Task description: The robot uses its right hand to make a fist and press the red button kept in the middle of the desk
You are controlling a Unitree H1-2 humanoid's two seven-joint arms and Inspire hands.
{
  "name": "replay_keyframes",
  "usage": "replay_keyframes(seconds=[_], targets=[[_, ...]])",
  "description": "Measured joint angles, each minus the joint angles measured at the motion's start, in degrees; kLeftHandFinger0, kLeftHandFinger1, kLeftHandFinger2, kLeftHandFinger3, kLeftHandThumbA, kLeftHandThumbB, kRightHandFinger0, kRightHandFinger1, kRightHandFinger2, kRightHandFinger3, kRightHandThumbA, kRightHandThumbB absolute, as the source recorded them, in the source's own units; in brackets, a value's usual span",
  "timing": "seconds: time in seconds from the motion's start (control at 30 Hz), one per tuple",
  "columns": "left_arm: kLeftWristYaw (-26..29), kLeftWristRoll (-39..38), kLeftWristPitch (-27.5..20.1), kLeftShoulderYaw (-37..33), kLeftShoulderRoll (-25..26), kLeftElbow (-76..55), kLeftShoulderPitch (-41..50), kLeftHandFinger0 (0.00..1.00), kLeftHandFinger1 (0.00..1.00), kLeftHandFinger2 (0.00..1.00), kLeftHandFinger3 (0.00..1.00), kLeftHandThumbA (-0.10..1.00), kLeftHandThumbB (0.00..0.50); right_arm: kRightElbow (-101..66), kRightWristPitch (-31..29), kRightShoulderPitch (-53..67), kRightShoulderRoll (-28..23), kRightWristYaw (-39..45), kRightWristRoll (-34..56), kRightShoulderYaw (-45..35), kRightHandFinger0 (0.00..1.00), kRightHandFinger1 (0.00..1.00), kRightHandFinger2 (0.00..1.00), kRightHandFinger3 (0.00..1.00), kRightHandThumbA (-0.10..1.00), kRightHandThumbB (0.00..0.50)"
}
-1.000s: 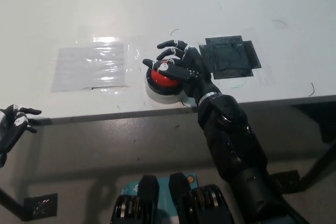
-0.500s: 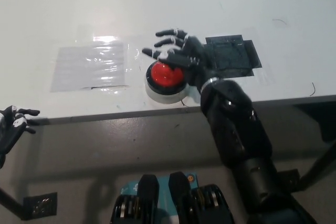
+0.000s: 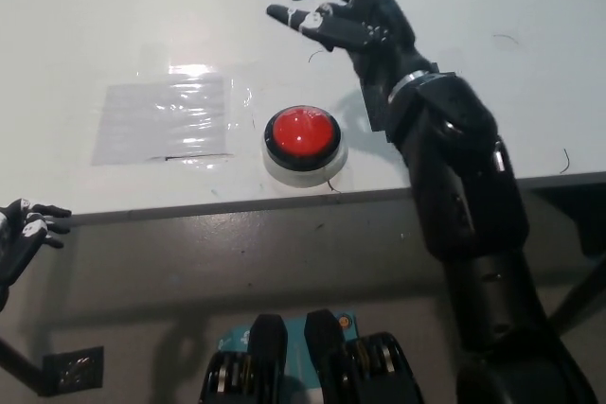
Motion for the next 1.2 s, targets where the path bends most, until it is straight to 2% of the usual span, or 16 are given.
replay_keyframes(seconds=[0.07,0.17,0.2,0.23,0.3,0.33,0.43,0.63,0.67,0.77,0.8,0.9,1.0,1.1,1.17,1.2], targets=[[0.0,0.1,0.0,0.0,0.0,0.0,0.0,0.41,0.45,0.51,0.56,0.54,0.002,-3.0,1.3,0.6,-1.2,0.0,0.1,-0.4,0.00,0.15,0.45,0.52,1.00,0.146],[0.0,0.0,0.0,0.1,0.1,0.0,0.1,0.41,0.45,0.51,0.56,0.53,0.010,-5.7,2.2,1.7,-3.6,0.0,0.1,-1.2,0.00,0.16,0.47,0.54,1.00,0.137],[0.0,0.0,0.0,0.2,0.1,0.0,0.1,0.40,0.44,0.50,0.56,0.53,0.001,-6.3,2.5,2.1,-4.3,0.0,0.1,-1.5,0.00,0.15,0.48,0.56,1.00,0.113],[0.0,0.0,0.0,0.2,0.1,0.0,0.2,0.43,0.46,0.52,0.57,0.53,0.000,-6.7,2.7,2.4,-5.1,0.0,0.2,-1.9,0.00,0.16,0.48,0.54,1.00,0.095],[0.0,0.0,0.0,0.2,0.1,0.0,0.4,0.45,0.48,0.54,0.59,0.53,0.002,-9.2,3.2,3.9,-6.9,0.1,0.4,-2.8,0.00,0.18,0.45,0.50,1.00,0.092],[0.0,0.1,0.1,0.2,0.1,-0.1,0.4,0.42,0.45,0.52,0.59,0.51,0.000,-10.7,3.5,4.6,-7.5,0.1,0.4,-3.2,0.00,0.18,0.44,0.49,1.00,0.088],[0.0,0.0,0.0,0.4,0.1,0.0,0.7,0.38,0.41,0.48,0.55,0.51,0.005,-15.2,4.2,7.3,-9.7,0.1,1.1,-4.8,0.00,0.18,0.43,0.46,1.00,0.092],[0.0,0.0,0.0,0.4,0.2,-0.1,0.7,0.41,0.44,0.51,0.58,0.50,0.000,-22.4,4.9,13.4,-13.5,0.3,2.3,-6.4,0.00,0.18,0.43,0.47,1.00,0.079],[0.0,0.0,0.0,0.4,0.2,-0.1,0.7,0.40,0.44,0.51,0.58,0.55,0.027,-23.6,5.0,14.8,-14.1,0.3,2.5,-6.5,0.00,0.17,0.41,0.46,1.00,0.073],[0.0,0.1,0.4,0.4,0.2,-0.2,0.7,0.41,0.45,0.53,0.61,0.55,0.009,-26.7,5.1,19.6,-15.4,0.5,3.3,-7.4,0.00,0.16,0.39,0.45,1.00,0.085],[0.0,0.2,0.5,0.4,0.3,-0.3,0.8,0.38,0.42,0.51,0.59,0.51,0.001,-27.4,5.2,21.5,-15.8,0.5,3.6,-7.8,0.00,0.16,0.40,0.45,1.00,0.079],[0.0,0.1,0.5,0.5,0.5,-0.3,0.7,0.41,0.45,0.52,0.58,0.53,0.011,-28.7,5.3,25.3,-16.8,0.3,4.3,-8.8,0.00,0.18,0.42,0.46,1.00,0.098],[0.0,0.1,0.4,0.5,0.5,-0.3,0.7,0.47,0.50,0.59,0.65,0.55,0.016,-30.0,5.4,28.6,-18.1,0.3,4.9,-9.8,0.00,0.20,0.43,0.47,1.00,0.118],[0.0,0.2,0.5,0.5,0.5,-0.3,0.7,0.46,0.50,0.59,0.67,0.54,0.000,-30.2,5.5,30.7,-18.5,0.2,5.5,-11.2,0.00,0.16,0.40,0.43,1.00,0.093],[0.0,0.3,0.5,0.4,0.5,-0.3,0.7,0.46,0.50,0.59,0.66,0.54,0.000,-30.2,5.5,31.7,-18.5,0.2,6.0,-12.0,0.00,0.15,0.40,0.42,1.00,0.100],[0.0,0.4,0.5,0.4,0.5,-0.3,0.7,0.49,0.53,0.61,0.68,0.53,0.000,-30.2,5.5,32.1,-18.4,0.2,6.2,-12.3,0.00,0.15,0.39,0.41,1.00,0.086]])
